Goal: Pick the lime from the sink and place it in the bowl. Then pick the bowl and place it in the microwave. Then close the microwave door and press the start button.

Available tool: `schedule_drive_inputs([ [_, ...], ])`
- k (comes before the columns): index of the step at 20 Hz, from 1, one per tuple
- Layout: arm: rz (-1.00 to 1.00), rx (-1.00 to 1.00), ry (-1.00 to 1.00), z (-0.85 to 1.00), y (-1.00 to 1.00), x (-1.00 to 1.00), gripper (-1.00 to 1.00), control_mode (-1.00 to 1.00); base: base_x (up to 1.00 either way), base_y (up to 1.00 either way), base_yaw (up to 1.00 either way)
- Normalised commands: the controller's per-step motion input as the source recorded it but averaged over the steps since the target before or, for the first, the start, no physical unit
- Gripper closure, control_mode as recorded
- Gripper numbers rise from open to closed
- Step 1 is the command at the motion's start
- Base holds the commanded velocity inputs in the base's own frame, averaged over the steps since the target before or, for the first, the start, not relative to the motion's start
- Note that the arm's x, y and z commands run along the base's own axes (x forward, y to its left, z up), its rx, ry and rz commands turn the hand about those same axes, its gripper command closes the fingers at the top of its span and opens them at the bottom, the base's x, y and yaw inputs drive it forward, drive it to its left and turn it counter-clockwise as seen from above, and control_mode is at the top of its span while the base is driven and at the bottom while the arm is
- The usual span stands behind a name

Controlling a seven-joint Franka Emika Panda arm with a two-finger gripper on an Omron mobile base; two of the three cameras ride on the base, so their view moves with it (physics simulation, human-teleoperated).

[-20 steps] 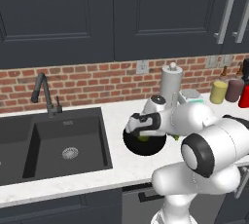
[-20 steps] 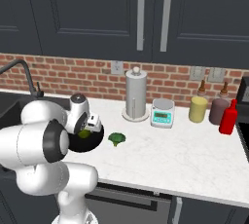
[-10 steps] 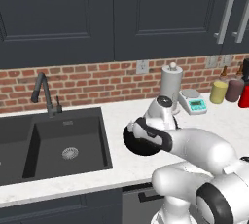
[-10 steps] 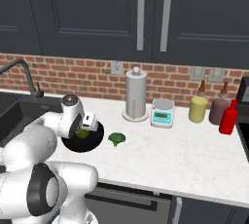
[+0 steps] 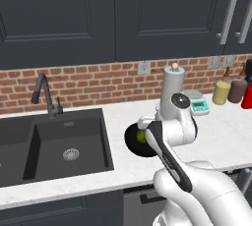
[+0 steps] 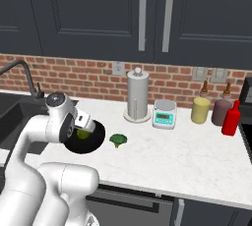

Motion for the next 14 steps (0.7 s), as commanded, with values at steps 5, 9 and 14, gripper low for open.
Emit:
schedule_drive_inputs([
  [5,-0.12,0.07,0.0,0.51,-0.33,-0.61,-1.0,-1.0,0.0,0.0,0.0],
  [9,-0.11,0.13,0.0,0.18,-0.45,-0.53,-1.0,-1.0,0.0,0.0,0.0],
  [14,-0.09,0.21,0.0,0.17,-0.47,-0.3,-1.0,-1.0,0.0,0.0,0.0],
])
